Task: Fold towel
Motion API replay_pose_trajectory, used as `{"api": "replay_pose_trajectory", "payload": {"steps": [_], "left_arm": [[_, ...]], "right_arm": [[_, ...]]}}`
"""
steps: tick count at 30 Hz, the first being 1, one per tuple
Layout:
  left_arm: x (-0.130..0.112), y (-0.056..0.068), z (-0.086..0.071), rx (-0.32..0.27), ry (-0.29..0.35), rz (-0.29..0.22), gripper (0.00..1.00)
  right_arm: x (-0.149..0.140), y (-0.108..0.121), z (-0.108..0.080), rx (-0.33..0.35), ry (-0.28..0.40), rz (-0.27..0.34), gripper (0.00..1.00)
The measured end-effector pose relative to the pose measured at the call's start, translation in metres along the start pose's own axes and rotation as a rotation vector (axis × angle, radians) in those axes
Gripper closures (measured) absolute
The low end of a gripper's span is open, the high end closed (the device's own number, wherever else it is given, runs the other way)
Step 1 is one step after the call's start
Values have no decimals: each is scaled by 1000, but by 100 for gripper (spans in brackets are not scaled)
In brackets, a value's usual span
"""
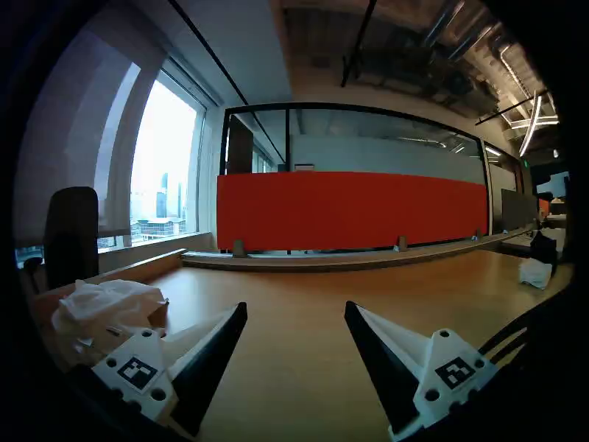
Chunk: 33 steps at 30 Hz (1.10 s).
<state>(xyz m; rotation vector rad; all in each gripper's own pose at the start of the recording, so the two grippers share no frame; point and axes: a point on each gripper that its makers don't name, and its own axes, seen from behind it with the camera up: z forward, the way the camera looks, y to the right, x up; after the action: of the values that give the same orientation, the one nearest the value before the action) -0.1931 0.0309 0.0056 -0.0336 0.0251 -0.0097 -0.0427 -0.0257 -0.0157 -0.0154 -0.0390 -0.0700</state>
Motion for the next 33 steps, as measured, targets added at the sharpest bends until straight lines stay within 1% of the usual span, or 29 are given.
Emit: {"api": "replay_pose_trajectory", "payload": {"steps": [5, 8, 14, 20, 24, 29, 33], "left_arm": [[-1, 1, 1, 0, 0, 0, 2], [-1, 0, 1, 0, 1, 0, 2], [-2, 0, 1, 0, 1, 0, 1], [-3, 1, 2, 0, 1, 0, 1], [-4, 1, 2, 0, 1, 0, 1], [-4, 1, 2, 0, 1, -1, 1], [-4, 1, 2, 0, 1, 0, 2]], "right_arm": [[-8, -3, 4, 16, 4, -2, 3], [-15, -3, 5, 17, 12, 10, 3], [-39, 7, 9, 11, 12, 54, 3], [-63, 10, 11, 20, 23, 73, 3], [-74, 15, 16, 11, 20, 93, 3], [-91, 22, 22, -8, 20, 93, 3], [-103, 24, 23, -10, 14, 86, 2]]}}
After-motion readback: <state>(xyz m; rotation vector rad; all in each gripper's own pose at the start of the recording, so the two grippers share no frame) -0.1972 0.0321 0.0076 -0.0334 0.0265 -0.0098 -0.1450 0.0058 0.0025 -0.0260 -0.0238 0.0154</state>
